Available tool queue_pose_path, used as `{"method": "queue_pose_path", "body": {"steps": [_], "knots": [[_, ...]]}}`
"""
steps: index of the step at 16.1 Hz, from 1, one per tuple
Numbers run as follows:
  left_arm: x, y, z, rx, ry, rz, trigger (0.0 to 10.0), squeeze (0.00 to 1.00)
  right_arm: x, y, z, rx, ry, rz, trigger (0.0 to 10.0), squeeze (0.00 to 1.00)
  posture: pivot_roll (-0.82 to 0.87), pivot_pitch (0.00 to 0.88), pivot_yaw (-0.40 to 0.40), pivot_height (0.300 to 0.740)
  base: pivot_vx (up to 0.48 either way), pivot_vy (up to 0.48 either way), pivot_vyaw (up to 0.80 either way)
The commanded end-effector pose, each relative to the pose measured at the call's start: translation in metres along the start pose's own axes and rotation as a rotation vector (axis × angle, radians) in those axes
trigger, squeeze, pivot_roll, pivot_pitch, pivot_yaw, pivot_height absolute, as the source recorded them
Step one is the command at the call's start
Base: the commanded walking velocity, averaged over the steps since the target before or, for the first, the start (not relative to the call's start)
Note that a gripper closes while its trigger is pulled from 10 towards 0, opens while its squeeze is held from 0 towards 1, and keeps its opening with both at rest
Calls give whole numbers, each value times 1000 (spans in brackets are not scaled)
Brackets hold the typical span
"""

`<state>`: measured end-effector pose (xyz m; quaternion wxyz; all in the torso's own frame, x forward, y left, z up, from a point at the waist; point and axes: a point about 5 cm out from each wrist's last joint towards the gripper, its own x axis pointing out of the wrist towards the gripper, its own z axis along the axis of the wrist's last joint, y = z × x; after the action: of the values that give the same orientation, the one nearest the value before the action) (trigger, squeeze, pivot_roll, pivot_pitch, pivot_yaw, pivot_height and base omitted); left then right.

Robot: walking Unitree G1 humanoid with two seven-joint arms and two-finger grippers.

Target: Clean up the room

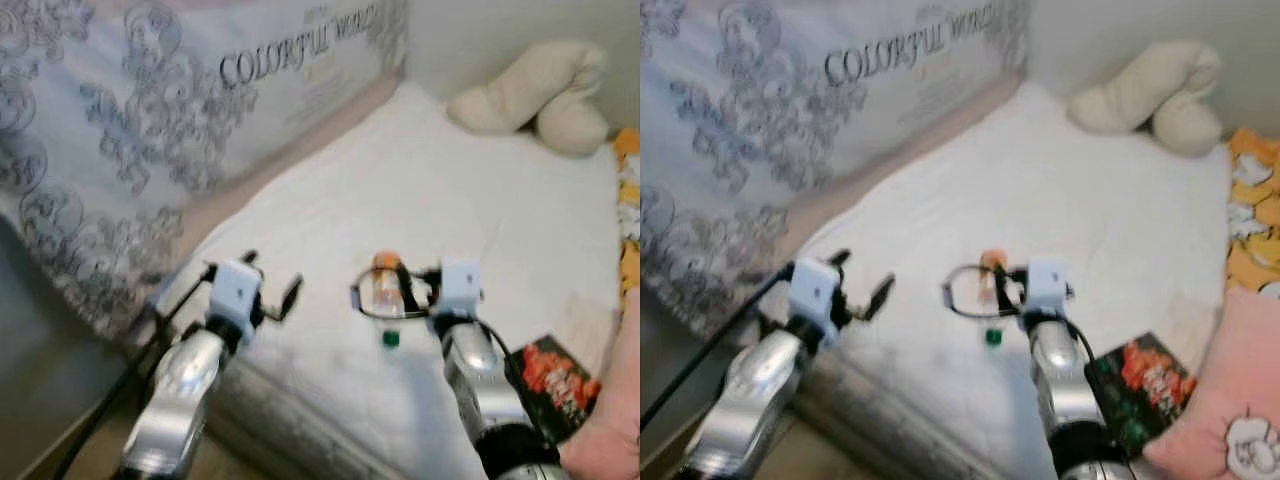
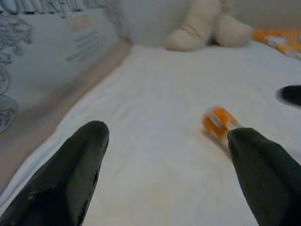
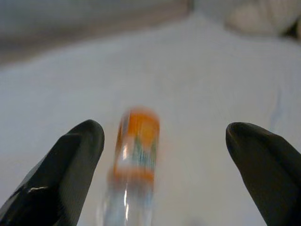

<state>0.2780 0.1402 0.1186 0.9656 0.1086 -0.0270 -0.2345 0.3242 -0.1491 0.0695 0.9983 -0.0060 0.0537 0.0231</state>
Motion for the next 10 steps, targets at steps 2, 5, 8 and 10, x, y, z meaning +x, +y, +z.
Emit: {"method": "queue_pose_path", "body": {"steps": [2, 5, 8, 10], "knots": [[-14, -16, 11, 50, -1, -99, 10000, 0, 13, 8, 12, -18, -39, -28, 10000, 0, 329, 237, -59, 740, 0, 0, 0], [-32, -29, 18, 38, 30, -124, 10000, 0, 32, -1, 27, 6, -23, -141, 10000, 0, 376, 303, -57, 740, 0, 0, 0], [-42, -34, 21, 30, 59, -120, 10000, 0, 44, 3, 39, 14, 13, -154, 10000, 0, 400, 338, -73, 740, 0, 0, 0], [-48, -37, 23, 33, 75, -99, 10000, 0, 47, 8, 37, 11, 58, -149, 10000, 0, 424, 369, -90, 740, 0, 0, 0]]}}
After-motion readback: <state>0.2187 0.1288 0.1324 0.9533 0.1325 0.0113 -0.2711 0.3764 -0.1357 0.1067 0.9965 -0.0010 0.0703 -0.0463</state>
